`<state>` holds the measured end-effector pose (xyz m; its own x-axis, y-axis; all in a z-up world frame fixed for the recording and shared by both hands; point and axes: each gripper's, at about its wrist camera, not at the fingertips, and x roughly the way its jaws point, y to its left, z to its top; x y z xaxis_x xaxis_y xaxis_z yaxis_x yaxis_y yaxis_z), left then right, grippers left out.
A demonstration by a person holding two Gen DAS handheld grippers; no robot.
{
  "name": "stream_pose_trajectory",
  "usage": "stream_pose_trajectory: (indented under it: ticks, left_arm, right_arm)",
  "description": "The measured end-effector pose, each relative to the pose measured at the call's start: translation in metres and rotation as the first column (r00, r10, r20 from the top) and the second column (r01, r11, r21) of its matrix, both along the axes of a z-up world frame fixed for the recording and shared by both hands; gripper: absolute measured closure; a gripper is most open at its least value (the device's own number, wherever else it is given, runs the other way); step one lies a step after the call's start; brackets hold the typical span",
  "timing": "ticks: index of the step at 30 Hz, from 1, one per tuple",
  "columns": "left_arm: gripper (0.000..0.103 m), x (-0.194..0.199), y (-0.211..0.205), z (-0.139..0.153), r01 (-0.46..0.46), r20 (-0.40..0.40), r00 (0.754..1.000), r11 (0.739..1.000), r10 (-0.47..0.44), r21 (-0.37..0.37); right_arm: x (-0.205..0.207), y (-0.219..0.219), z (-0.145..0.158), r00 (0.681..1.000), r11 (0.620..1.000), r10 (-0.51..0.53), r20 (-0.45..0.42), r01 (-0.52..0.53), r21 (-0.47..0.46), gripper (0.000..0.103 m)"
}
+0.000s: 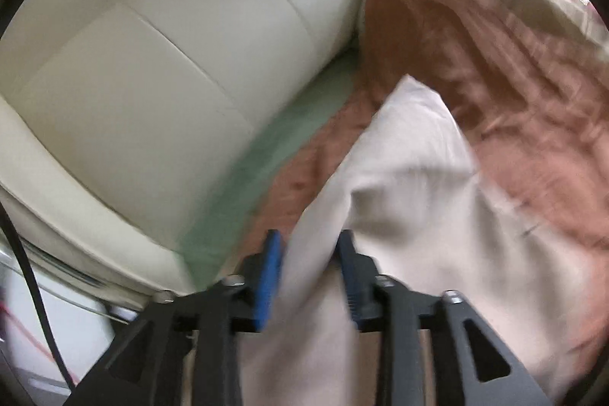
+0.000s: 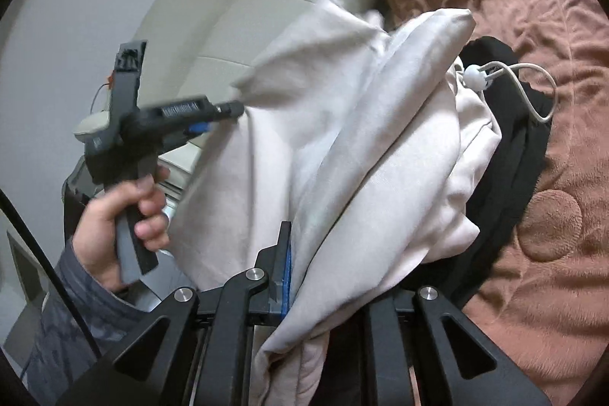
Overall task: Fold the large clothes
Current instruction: 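Lift the bundle with both grippers and carry it toward the clothes stack, then lower the bundle onto the clothes stack and open both grippers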
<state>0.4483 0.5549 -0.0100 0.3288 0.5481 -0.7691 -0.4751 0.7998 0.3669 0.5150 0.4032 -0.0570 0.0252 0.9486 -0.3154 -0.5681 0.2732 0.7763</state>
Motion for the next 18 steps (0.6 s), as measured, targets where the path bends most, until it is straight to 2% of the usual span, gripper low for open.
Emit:
stream_pose_trajectory:
  ticks: [1, 3, 5, 6, 9, 14, 16, 18]
  left_arm:
    - [0.05, -0.004, -0.001, -0.011, -0.007, -0.036, 0.999, 0.999, 0.009, 0.047]
    - [0.049, -0.015, 0.004, -0.027, -0.04, -0.057, 0.997, 0.998, 0.043, 0.051]
    - [0.049, -0.029, 0.011, -0.037, -0.084, -0.045, 0.995, 0.997, 0.084, 0.002]
    - [0.049, -0.04, 0.015, -0.039, -0.118, -0.015, 0.993, 0.992, 0.117, -0.047]
    - [0.049, -0.064, 0.017, -0.038, -0.182, 0.043, 0.981, 0.975, 0.189, -0.13]
    - [0.049, -0.112, -0.002, -0.031, -0.245, 0.133, 0.949, 0.935, 0.285, -0.258]
    - [0.049, -0.124, -0.018, -0.035, -0.25, 0.146, 0.944, 0.931, 0.295, -0.266]
    - [0.049, -0.129, -0.034, -0.037, -0.231, 0.147, 0.951, 0.941, 0.272, -0.246]
  right_arm:
    - [0.0, 0.001, 0.001, 1.0, 1.0, -0.006, 0.008, 0.006, -0.005, 0.092]
    - [-0.008, -0.004, 0.0, 1.0, 1.0, -0.014, 0.002, 0.014, -0.009, 0.092]
    - [-0.01, -0.005, 0.004, 1.0, 1.0, -0.021, 0.009, 0.021, -0.022, 0.092]
    - [-0.011, -0.01, -0.001, 0.999, 0.999, -0.03, 0.023, 0.031, -0.042, 0.091]
    - [-0.008, -0.008, 0.001, 0.999, 0.995, -0.039, 0.031, 0.042, -0.089, 0.089]
    - [-0.006, -0.019, 0.01, 0.997, 0.989, -0.059, 0.042, 0.064, -0.13, 0.073]
    - [-0.008, -0.037, 0.011, 0.994, 0.984, -0.077, 0.073, 0.088, -0.152, 0.071]
    - [-0.011, -0.041, 0.017, 0.992, 0.981, -0.08, 0.098, 0.096, -0.169, 0.071]
